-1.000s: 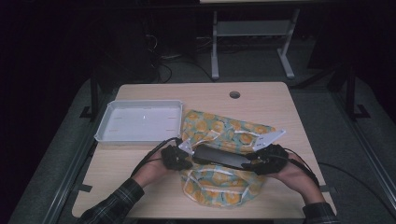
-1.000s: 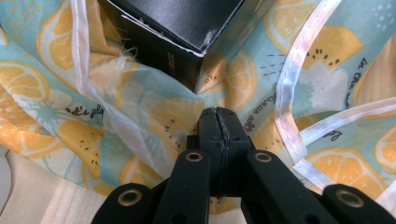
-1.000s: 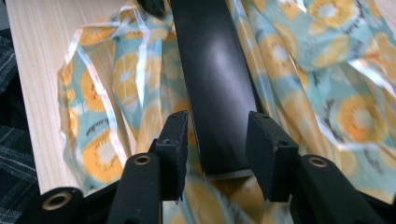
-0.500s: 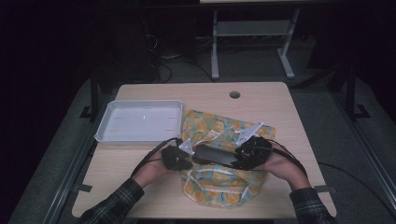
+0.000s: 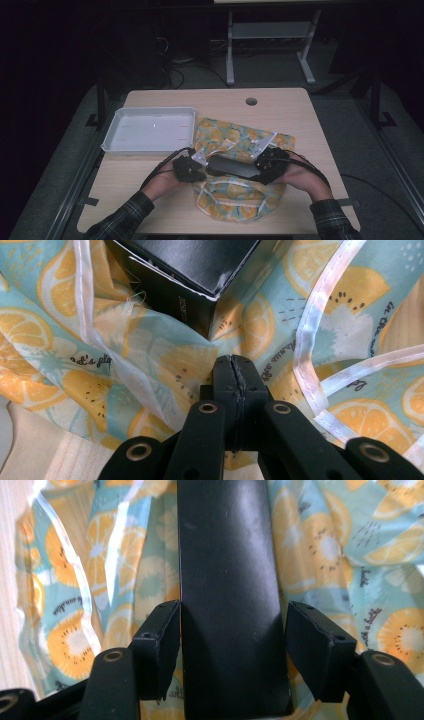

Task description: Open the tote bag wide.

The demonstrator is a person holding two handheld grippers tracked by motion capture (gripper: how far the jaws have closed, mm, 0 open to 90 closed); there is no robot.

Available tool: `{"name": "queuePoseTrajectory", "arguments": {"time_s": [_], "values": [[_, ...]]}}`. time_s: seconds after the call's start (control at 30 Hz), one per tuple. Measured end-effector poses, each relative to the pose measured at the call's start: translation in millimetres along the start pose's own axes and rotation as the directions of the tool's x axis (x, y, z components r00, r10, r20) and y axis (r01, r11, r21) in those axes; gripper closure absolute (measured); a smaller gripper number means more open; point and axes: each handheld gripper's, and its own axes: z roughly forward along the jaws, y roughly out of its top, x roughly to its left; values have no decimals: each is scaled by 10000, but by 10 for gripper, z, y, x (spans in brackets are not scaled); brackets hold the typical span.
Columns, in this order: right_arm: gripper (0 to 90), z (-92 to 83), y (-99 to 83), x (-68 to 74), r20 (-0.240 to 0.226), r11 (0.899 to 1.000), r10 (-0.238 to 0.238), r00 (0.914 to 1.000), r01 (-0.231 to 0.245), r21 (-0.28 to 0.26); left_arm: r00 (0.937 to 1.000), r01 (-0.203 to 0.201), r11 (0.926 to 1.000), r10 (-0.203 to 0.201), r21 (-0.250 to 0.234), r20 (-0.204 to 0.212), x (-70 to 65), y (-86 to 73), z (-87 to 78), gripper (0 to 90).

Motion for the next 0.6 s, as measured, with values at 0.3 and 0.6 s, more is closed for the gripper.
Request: {"name": "queuePoseTrajectory", "arguments": {"time_s": [0.3,0.6], "values": [[377,81,11,-30,-209,9994,-51,9998,58,331,10000,-17,10000,17,-37,-26,-2,-2,3,894],[400,138,15,-53,-371,9983,-105,9993,126,566,10000,18,10000,-18,-53,-12,0,-2,5,894]]}}
